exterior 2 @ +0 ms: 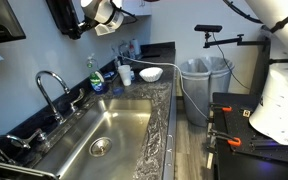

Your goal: Press the soap dispenser

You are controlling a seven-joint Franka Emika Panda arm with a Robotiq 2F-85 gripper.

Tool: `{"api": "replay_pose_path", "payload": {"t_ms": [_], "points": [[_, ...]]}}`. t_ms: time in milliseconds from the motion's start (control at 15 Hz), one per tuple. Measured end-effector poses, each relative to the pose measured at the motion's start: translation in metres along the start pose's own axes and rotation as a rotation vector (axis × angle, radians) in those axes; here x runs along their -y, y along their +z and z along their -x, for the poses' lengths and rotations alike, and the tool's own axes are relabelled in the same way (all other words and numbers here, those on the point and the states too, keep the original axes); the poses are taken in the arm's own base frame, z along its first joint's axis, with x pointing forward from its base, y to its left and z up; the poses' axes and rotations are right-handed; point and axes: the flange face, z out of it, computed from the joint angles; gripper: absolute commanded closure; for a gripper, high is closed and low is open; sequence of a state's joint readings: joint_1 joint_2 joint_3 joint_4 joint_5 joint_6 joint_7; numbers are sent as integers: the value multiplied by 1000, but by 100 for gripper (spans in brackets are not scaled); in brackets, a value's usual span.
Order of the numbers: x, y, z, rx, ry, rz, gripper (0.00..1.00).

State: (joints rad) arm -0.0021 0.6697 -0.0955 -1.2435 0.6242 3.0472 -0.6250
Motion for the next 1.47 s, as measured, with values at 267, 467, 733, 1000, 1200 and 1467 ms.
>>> {"api": "replay_pose_path", "payload": {"t_ms": [267, 467, 733, 1000, 1200, 1467], "points": [[0, -29, -10, 54, -51, -27, 100], [2, -55, -14, 112, -98, -62, 100], [9, -91, -14, 221, -179, -151, 100], [19, -123, -11, 334, -277, -247, 100], [24, -145, -9, 419, -361, -291, 100], [31, -170, -12, 496, -424, -352, 100]]}}
